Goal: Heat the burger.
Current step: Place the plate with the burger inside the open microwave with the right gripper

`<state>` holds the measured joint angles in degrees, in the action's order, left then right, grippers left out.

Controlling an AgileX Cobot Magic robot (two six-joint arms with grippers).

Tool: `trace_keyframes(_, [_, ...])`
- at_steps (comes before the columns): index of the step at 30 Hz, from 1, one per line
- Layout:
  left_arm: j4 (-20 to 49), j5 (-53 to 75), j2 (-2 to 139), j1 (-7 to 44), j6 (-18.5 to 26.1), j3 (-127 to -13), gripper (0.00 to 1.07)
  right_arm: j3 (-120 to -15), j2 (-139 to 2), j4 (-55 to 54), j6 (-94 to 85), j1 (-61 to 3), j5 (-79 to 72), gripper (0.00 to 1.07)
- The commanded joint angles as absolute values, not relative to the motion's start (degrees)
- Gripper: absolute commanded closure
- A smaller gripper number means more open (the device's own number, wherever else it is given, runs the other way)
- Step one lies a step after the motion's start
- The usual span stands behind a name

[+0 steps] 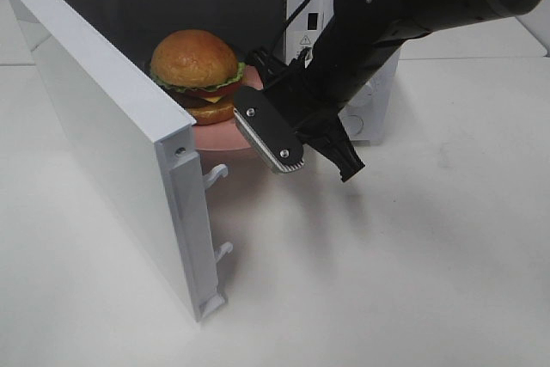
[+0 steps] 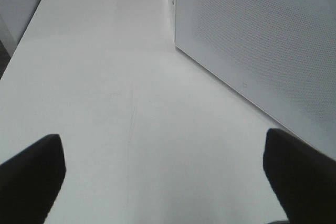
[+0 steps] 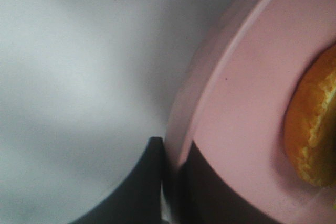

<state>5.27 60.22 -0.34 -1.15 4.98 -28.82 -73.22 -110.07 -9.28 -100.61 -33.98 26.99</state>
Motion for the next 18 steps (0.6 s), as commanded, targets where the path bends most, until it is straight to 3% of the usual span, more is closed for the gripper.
trace_keyframes(1, [5.44, 59.42, -1.43, -1.2, 4.7, -28.59, 0.12, -76.03, -110.64, -8.88, -98.15, -34.26, 23.78, 1.07])
trace_keyframes(18, [5.44, 59.42, -1.43, -1.2, 4.7, -28.59, 0.12, -85.14, -116.48, -3.09, -89.95, -34.38, 23.84, 1.07])
